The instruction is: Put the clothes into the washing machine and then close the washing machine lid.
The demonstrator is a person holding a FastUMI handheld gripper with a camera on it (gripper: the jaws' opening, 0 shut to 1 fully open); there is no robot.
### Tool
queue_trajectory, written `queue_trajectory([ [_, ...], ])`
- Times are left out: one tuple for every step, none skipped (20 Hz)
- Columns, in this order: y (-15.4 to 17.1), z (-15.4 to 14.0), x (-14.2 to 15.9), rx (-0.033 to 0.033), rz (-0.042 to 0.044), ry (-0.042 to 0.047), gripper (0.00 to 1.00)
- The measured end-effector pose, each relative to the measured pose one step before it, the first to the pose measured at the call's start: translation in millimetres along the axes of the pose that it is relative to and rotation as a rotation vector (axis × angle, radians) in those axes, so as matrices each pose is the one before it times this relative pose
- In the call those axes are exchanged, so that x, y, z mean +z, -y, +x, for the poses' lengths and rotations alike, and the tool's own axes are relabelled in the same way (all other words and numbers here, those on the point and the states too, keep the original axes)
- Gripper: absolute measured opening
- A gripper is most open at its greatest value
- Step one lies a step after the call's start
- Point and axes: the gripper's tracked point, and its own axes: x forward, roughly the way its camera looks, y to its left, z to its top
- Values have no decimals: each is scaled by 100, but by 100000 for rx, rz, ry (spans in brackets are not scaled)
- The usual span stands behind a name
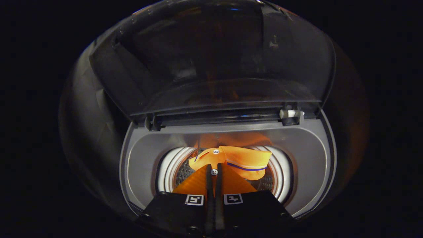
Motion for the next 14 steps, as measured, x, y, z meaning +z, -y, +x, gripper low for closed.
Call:
queue_trajectory([
  [216, 512, -377, -699, 137, -695, 8],
  [139, 533, -492, -639, 16, -2104, 8],
  [187, 433, -389, -645, 31, -1279, 9],
  [275, 388, -264, -867, 264, -1240, 9],
  [346, 294, -256, -705, 387, -875, 8],
  [-47, 271, -131, 160, 808, -695, 9],
  [-15, 315, -255, -175, 227, -232, 9],
  [198, 441, -148, -508, -396, -624, 9],
  [16, -256, -74, -374, 458, -640, 9],
  [-104, -40, 123, 506, 9, -139, 9],
  [351, 77, 63, -1198, -752, 190, 10],
  [195, -243, 127, -846, -682, 458, 11],
  [-54, -26, 278, 394, -172, 1370, 13],
  [300, -258, 201, -1044, -447, 651, 22],
])
